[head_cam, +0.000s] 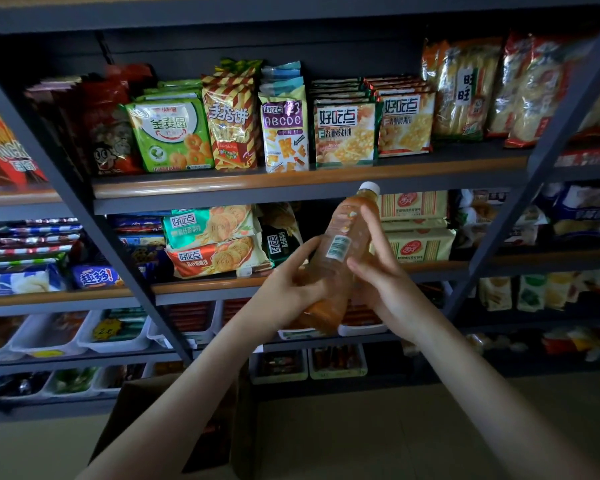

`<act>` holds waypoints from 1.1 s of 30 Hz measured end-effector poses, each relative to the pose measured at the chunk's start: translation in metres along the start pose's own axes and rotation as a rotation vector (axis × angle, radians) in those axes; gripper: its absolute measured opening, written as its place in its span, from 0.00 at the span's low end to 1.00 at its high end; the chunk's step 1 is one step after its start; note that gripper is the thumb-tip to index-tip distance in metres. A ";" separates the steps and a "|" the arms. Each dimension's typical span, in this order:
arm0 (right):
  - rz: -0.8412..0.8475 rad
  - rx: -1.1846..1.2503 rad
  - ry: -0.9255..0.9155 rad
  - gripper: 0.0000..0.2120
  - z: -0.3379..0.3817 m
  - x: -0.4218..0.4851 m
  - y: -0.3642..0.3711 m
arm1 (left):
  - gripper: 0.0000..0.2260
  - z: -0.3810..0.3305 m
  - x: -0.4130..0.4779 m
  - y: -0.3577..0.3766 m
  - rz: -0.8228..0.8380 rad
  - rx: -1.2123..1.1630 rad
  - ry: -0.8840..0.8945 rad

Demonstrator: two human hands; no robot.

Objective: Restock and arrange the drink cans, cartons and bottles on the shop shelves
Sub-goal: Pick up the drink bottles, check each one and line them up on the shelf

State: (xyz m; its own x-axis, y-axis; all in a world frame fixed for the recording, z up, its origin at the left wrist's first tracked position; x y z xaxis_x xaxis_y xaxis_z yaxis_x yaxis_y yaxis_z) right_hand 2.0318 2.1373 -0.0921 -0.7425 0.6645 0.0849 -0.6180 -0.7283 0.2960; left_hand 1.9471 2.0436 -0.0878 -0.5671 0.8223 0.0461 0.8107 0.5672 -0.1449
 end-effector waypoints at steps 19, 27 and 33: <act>-0.215 -0.292 -0.890 0.52 0.258 0.038 -0.008 | 0.22 -0.226 0.074 -0.028 -0.254 0.684 0.857; -0.359 -0.293 -1.271 0.52 0.357 0.096 0.018 | 0.21 -0.322 0.117 -0.074 -0.613 1.092 1.074; -0.416 -0.630 -1.437 0.53 0.372 0.166 0.042 | 0.26 -0.359 0.179 -0.101 -0.727 1.521 1.278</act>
State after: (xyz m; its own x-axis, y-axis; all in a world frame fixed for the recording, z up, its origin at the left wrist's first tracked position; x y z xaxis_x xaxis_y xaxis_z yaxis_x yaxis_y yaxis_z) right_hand 1.9786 2.2789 0.2880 0.1113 0.1585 0.9811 -0.9743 -0.1773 0.1392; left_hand 1.8157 2.1490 0.2902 0.2750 0.4666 0.8407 -0.5551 0.7909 -0.2574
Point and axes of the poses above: each hand's wrist, its own x-axis towards the middle knuckle, its own y-axis out of the palm, z = x × y, the point moved 9 cm from there along x, towards the middle knuckle, and after that the axes turned 10 degrees about -z, right-handed, at the moved point
